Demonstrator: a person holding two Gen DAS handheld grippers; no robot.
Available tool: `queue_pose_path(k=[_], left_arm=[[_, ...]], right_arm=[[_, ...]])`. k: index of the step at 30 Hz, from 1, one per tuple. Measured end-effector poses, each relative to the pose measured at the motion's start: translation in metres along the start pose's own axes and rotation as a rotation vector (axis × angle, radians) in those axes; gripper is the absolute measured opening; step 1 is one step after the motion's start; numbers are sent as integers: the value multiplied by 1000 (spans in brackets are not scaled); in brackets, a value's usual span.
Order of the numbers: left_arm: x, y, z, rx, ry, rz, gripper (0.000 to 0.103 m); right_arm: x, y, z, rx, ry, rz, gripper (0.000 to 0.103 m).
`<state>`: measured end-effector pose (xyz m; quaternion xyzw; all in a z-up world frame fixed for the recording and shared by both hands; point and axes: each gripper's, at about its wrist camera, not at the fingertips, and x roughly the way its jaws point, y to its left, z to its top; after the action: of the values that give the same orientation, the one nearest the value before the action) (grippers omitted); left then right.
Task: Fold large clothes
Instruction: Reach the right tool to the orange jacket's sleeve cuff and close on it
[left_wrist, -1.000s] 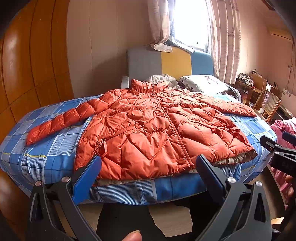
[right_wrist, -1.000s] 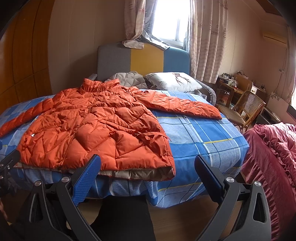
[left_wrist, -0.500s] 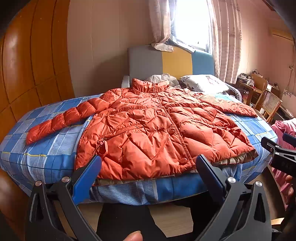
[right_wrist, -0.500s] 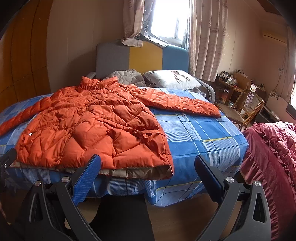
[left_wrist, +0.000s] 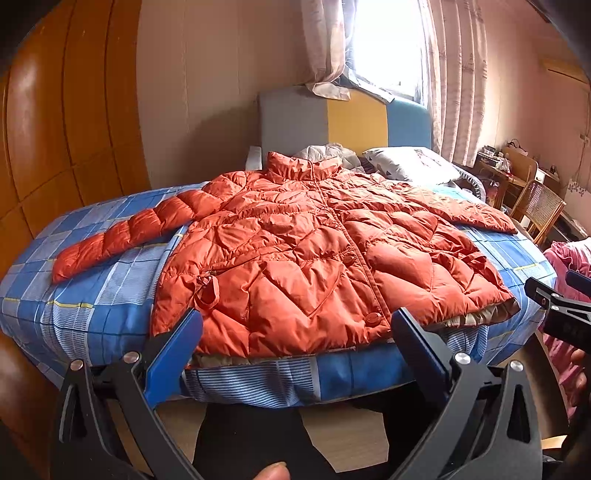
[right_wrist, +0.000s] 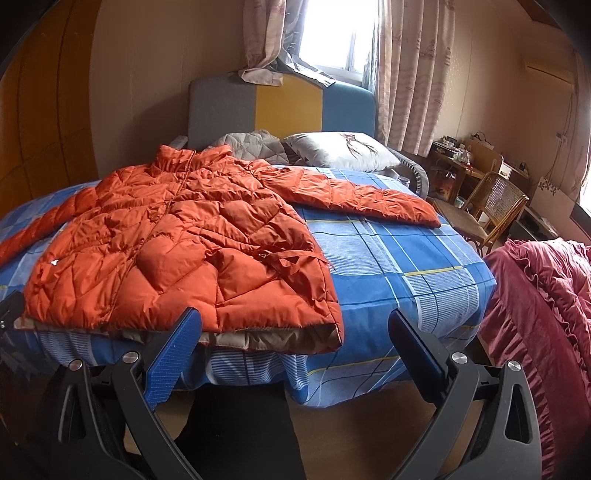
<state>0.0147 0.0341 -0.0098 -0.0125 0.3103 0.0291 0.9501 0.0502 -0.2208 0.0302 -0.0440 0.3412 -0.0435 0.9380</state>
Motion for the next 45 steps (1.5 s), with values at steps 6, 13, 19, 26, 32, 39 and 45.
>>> queue_pose_path(k=[6, 13, 19, 26, 32, 39, 45], left_arm=[[31, 22, -7, -63, 98, -12, 101], [71, 69, -8, -197, 160, 85, 101], [103, 94, 20, -235, 145, 119, 101], [145, 118, 52, -296, 144, 169, 101], [178, 128, 67, -305, 186, 211, 101], [208, 129, 91, -307, 201, 216, 101], [245, 116, 114, -283, 218, 188, 101]], right_arm=[[39, -23, -6, 96, 133, -1, 100], [108, -94, 16, 303, 230, -30, 97], [196, -160, 47, 459, 283, -72, 67], [278, -229, 80, 684, 282, -103, 57], [323, -276, 97, 829, 261, -127, 47], [348, -310, 105, 1011, 231, -86, 42], [367, -324, 111, 1036, 245, -94, 12]])
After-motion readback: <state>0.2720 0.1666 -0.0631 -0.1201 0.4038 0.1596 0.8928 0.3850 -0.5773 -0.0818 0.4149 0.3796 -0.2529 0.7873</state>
